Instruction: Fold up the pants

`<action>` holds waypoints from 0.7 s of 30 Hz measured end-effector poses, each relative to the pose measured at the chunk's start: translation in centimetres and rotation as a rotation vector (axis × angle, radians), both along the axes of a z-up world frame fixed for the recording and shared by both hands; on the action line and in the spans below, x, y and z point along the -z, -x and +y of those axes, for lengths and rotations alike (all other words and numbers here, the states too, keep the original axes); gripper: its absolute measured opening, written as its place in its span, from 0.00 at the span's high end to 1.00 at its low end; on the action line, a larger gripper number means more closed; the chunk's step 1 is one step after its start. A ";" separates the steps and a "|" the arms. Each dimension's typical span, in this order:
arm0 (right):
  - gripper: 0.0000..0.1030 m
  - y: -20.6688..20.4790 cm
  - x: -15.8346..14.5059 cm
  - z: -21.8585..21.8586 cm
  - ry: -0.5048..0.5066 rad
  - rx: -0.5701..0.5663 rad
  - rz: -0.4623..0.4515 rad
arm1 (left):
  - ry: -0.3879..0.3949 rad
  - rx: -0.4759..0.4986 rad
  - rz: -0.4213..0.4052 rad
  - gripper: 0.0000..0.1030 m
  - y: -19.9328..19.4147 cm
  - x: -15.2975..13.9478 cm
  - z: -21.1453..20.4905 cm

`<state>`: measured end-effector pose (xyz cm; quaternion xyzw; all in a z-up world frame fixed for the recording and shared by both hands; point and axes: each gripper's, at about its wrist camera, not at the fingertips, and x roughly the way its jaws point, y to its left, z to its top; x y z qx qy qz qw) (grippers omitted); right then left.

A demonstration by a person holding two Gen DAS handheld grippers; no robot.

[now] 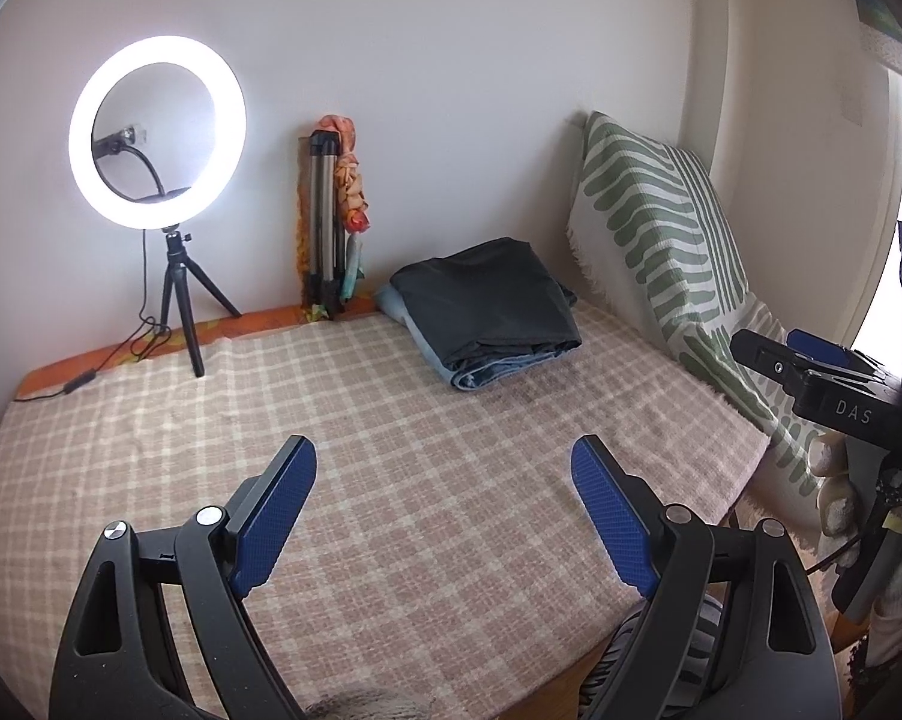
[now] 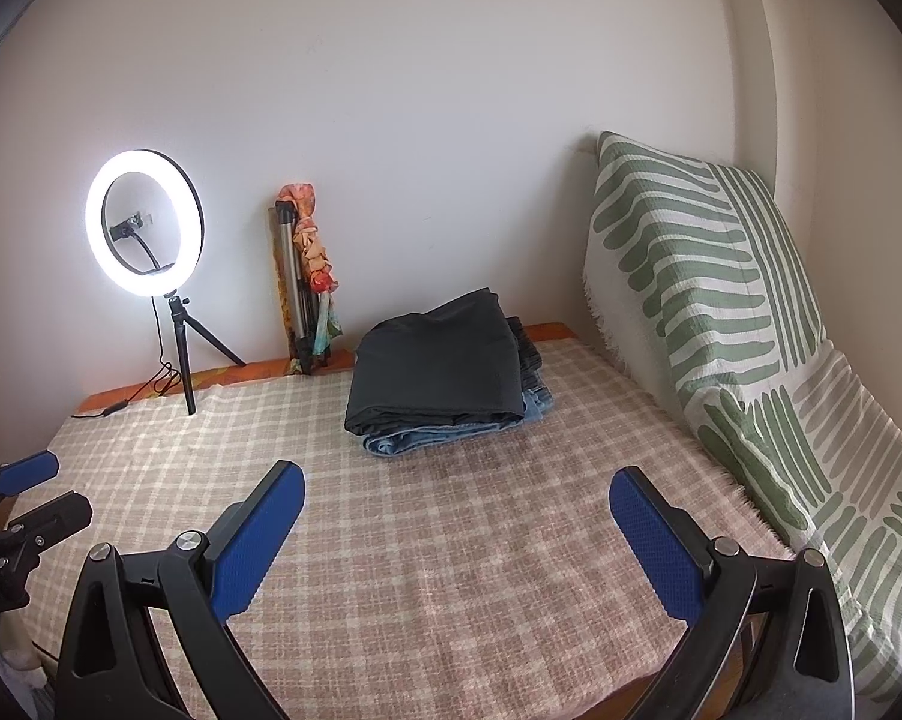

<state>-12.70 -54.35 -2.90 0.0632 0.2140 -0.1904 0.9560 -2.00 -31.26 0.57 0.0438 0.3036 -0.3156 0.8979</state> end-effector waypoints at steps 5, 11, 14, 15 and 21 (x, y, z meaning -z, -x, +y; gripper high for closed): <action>0.00 -0.1 0.0 0.2 0.000 0.000 0.000 | -0.002 0.001 -0.002 0.15 0.0 0.0 0.0; 0.00 -0.1 0.1 0.4 -0.004 -0.001 0.003 | -0.001 -0.001 -0.001 0.15 0.0 0.0 0.0; 0.00 -0.3 0.3 0.3 -0.007 -0.005 0.006 | -0.001 0.000 -0.003 0.15 -0.1 -0.1 0.0; 0.00 -0.3 0.3 0.4 -0.009 -0.006 0.007 | -0.003 0.000 -0.006 0.15 0.0 -0.1 0.0; 0.00 -0.4 0.3 0.3 -0.015 -0.008 0.005 | -0.014 -0.002 -0.009 0.15 -0.2 0.1 0.1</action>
